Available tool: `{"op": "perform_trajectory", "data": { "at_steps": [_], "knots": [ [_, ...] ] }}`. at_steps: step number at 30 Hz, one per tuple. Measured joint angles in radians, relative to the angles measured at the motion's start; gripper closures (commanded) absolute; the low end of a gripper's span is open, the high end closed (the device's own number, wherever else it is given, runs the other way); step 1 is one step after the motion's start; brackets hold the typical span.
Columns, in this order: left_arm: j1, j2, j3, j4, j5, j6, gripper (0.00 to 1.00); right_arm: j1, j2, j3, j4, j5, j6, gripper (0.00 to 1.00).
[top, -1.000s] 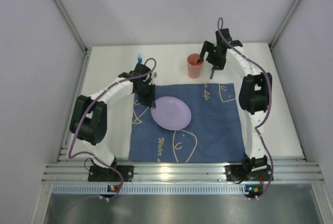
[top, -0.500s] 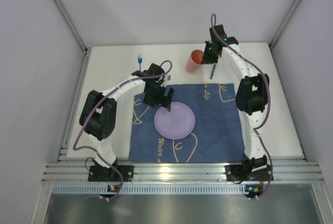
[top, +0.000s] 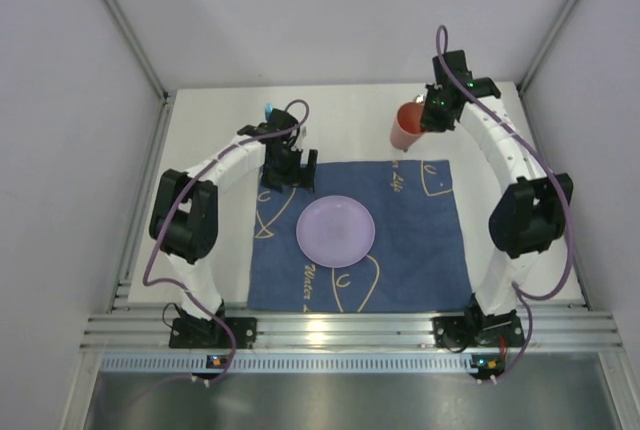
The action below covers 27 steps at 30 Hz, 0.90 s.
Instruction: Set the dinner table for one person
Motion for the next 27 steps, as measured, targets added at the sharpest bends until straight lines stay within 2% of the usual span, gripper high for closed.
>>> {"op": "perform_trajectory", "data": {
  "at_steps": [4,12,14,17,18,20,22,24,27],
  "knots": [
    [0.071,0.058,0.08,0.0,-0.01,-0.044,0.03,0.0,-0.076,-0.114,0.0,0.032,0.006,1.0],
    [0.139,0.222,0.291,-0.01,-0.082,-0.09,0.03,0.0,-0.048,-0.285,-0.03,0.065,0.039,1.0],
    [0.146,0.259,0.354,-0.007,-0.102,-0.098,0.03,0.0,-0.047,-0.299,-0.04,0.066,0.043,0.96],
    [0.151,0.301,0.424,-0.002,-0.139,-0.102,0.04,0.001,-0.047,-0.304,-0.043,0.065,0.053,0.63],
    [0.152,0.314,0.444,-0.001,-0.155,-0.101,0.04,0.002,-0.047,-0.304,-0.045,0.064,0.053,0.49],
    [0.154,0.347,0.49,0.0,-0.197,-0.101,0.04,0.003,-0.047,-0.304,-0.051,0.063,0.056,0.36],
    [0.156,0.38,0.531,0.0,-0.237,-0.098,0.04,0.003,-0.047,-0.304,-0.063,0.065,0.057,0.17],
    [0.161,0.411,0.562,0.0,-0.273,-0.093,0.04,0.004,-0.049,-0.304,-0.077,0.071,0.05,0.08],
    [0.174,0.447,0.586,0.013,-0.317,-0.089,0.1,0.005,-0.063,-0.303,-0.11,0.087,0.042,0.05]
  ]
}}
